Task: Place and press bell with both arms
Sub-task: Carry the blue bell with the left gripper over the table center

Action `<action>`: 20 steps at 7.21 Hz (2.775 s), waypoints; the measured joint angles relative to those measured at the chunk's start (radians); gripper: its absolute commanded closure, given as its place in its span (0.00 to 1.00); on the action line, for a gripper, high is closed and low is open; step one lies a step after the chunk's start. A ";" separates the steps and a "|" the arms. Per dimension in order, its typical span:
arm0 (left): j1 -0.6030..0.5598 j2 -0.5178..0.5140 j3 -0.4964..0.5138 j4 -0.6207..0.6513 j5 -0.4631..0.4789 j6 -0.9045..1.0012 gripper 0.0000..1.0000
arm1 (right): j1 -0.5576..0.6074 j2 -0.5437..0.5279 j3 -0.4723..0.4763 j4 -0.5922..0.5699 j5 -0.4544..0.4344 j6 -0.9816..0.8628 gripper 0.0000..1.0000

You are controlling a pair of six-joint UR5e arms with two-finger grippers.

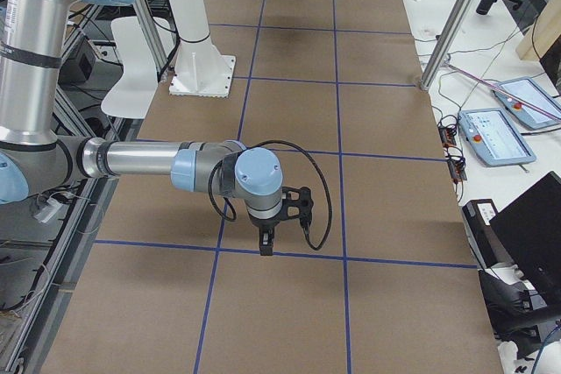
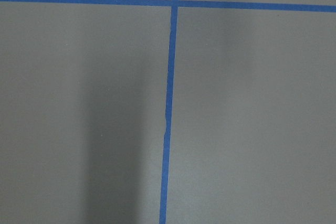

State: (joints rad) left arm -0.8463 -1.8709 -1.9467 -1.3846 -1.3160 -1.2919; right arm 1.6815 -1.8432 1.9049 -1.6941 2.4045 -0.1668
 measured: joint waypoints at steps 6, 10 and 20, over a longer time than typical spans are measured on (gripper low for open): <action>0.192 -0.231 0.315 -0.751 0.030 0.260 1.00 | 0.001 0.014 0.015 -0.008 0.021 0.003 0.00; 0.324 -0.366 0.582 -1.051 0.101 0.280 1.00 | 0.001 0.014 0.027 -0.008 0.034 0.020 0.00; 0.449 -0.585 0.909 -1.151 0.228 0.278 0.93 | 0.001 0.013 0.020 0.000 0.049 0.033 0.00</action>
State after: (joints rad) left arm -0.3969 -2.4562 -1.0379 -2.5357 -1.0880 -1.0140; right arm 1.6827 -1.8300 1.9252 -1.6944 2.4539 -0.1335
